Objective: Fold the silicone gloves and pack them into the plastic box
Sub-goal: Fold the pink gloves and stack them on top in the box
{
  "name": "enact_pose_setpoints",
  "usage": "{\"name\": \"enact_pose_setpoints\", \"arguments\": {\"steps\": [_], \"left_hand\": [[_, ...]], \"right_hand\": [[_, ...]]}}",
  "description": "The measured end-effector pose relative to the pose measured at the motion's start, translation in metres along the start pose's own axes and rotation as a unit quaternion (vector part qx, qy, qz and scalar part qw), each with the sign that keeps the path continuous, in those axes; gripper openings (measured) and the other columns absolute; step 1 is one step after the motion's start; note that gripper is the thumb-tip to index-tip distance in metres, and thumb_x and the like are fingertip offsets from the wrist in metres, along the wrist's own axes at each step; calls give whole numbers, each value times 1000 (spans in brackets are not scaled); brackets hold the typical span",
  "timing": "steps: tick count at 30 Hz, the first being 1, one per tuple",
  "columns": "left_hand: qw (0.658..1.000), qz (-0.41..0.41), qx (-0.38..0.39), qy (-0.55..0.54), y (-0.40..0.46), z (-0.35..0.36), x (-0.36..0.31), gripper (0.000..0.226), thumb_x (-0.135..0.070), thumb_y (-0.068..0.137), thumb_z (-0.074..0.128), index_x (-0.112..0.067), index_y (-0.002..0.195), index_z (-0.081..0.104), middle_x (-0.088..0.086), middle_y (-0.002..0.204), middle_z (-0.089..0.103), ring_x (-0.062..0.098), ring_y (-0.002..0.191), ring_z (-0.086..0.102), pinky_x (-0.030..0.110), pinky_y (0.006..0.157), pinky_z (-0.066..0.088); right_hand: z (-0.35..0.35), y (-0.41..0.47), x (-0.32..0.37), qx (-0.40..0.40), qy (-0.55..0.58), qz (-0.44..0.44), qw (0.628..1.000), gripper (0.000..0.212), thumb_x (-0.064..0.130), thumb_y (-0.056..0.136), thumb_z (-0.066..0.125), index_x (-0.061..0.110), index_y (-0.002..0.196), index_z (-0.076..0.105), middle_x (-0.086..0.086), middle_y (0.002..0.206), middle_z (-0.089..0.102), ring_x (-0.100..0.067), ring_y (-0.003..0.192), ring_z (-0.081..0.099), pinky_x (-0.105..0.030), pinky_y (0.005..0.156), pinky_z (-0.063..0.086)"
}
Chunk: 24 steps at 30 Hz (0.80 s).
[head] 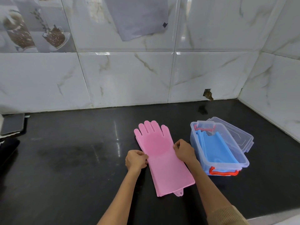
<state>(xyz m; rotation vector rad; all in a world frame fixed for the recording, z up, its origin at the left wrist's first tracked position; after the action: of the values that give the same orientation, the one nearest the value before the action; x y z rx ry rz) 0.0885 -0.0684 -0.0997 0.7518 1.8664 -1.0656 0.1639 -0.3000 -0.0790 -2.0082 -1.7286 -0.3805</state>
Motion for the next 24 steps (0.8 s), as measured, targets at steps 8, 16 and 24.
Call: {"name": "enact_pose_setpoints", "arguments": {"steps": [8, 16, 24], "left_hand": [[998, 12, 44, 53, 12, -31, 3, 19, -7, 87, 59, -5, 69, 63, 16, 86, 69, 35, 83, 69, 44, 80, 59], [990, 29, 33, 133, -4, -60, 28, 18, -15, 90, 63, -2, 77, 58, 12, 69, 66, 21, 48, 64, 33, 49, 59], [973, 100, -7, 210, -16, -57, 19, 25, -24, 94, 56, -7, 77, 49, 13, 69, 65, 17, 38, 60, 30, 41, 55]], "right_hand": [[35, -21, 15, 153, 100, -10, 983, 19, 16, 89, 59, 4, 100, 69, -15, 101, 67, -20, 84, 63, -31, 85, 53], [50, -42, 23, 127, 29, -21, 991, 22, 24, 91, 57, 5, 94, 67, -10, 92, 68, -21, 86, 67, -25, 73, 48], [45, -56, 26, 33, -6, -47, 998, 16, 18, 97, 45, 9, 95, 57, -5, 86, 58, -15, 75, 56, -26, 68, 48]]}}
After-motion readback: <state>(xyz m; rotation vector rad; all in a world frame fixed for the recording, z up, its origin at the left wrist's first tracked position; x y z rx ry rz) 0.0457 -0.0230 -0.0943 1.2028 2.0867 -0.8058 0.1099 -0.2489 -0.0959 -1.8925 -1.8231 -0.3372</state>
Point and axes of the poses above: each hand's wrist, its own y-axis towards the middle knuckle, its own z-axis out of the palm, x = y × z, the point moved 10 cm from there along y, towards the middle knuckle
